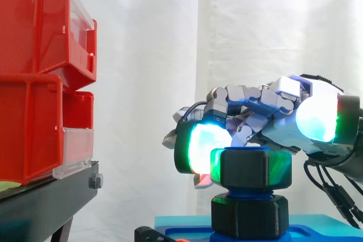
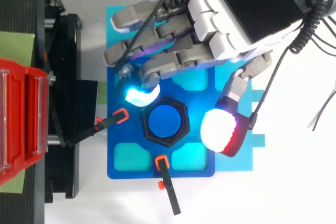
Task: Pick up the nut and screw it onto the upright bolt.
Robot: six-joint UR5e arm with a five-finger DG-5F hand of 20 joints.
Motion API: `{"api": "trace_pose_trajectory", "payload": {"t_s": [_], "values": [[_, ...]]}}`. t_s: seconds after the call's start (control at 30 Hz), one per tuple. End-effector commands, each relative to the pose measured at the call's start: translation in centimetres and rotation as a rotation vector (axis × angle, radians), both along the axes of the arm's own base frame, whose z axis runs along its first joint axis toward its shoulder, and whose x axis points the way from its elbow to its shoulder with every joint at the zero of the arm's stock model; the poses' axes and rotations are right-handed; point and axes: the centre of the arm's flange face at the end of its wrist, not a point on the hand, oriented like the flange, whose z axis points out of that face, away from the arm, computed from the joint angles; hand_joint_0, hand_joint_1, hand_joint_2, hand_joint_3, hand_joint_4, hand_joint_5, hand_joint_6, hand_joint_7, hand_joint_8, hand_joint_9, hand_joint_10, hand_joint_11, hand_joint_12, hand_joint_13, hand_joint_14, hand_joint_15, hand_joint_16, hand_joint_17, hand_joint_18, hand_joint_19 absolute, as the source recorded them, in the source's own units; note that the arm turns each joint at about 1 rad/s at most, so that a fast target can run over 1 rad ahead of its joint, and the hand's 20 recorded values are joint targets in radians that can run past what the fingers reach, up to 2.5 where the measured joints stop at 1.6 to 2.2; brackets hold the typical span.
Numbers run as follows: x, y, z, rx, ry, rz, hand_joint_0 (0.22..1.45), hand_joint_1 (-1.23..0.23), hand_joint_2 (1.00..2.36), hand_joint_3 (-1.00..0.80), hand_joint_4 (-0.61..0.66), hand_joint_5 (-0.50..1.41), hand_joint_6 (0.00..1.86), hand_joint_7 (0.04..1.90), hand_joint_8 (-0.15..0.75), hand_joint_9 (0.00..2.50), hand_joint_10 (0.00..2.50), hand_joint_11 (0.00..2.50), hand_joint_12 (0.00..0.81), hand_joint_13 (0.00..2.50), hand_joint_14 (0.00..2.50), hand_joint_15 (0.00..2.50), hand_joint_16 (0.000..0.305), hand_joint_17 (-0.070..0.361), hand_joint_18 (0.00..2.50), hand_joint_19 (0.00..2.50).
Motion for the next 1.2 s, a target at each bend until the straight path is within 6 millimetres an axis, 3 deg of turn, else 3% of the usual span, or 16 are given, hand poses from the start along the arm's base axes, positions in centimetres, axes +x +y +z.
{"api": "trace_pose_trajectory", "payload": {"t_s": [0.0, 0.27, 0.47, 0.7, 0.83, 0.97, 1.17], "values": [[0.0, -0.1, 0.2, -0.001, -0.008, -0.001, 0.48, -0.15, 1.00, -0.50, 0.23, -0.01, 0.53, 1.49, 0.296, 0.85, 0.00, 0.00, 0.270, 0.50, 0.00, 0.00, 0.025, 0.057, 0.16, 0.00], [-0.1, -0.7, 0.2, -0.002, -0.010, -0.009, 0.50, -0.18, 1.00, -0.50, 0.16, 0.02, 0.64, 1.25, 0.259, 1.08, 0.00, 0.00, 0.224, 0.66, 0.00, 0.00, 0.018, 0.041, 0.33, 0.00], [-0.1, -0.9, 0.2, -0.001, -0.009, -0.012, 0.50, -0.20, 1.00, -0.50, 0.12, 0.04, 0.69, 1.15, 0.180, 1.31, 0.00, 0.00, 0.173, 0.81, 0.00, 0.00, 0.015, 0.033, 0.51, 0.00], [-0.1, -1.1, 0.4, -0.001, -0.024, -0.013, 0.50, -0.21, 1.00, -0.50, 0.12, 0.04, 0.70, 1.13, 0.146, 1.39, 0.00, 0.00, 0.155, 0.87, 0.00, 0.00, 0.013, 0.029, 0.58, 0.00], [0.1, -1.1, 0.7, 0.002, -0.048, -0.010, 0.50, -0.21, 1.00, -0.50, 0.12, 0.04, 0.64, 1.23, 0.195, 1.36, 0.00, 0.01, 0.171, 0.83, 0.00, 0.00, 0.014, 0.032, 0.55, 0.00], [0.1, -1.2, 0.9, 0.009, -0.057, -0.007, 0.50, -0.20, 1.00, -0.50, 0.23, 0.02, 0.50, 1.47, 0.268, 1.26, 0.00, 0.04, 0.213, 0.76, 0.00, 0.00, 0.018, 0.040, 0.45, 0.00], [0.6, -1.5, 2.2, 0.019, -0.078, 0.000, 0.49, -0.19, 1.00, -0.50, 0.27, -0.04, 0.51, 1.16, 0.289, 1.15, 0.00, 0.02, 0.244, 0.70, 0.00, 0.00, 0.021, 0.047, 0.39, 0.00]]}}
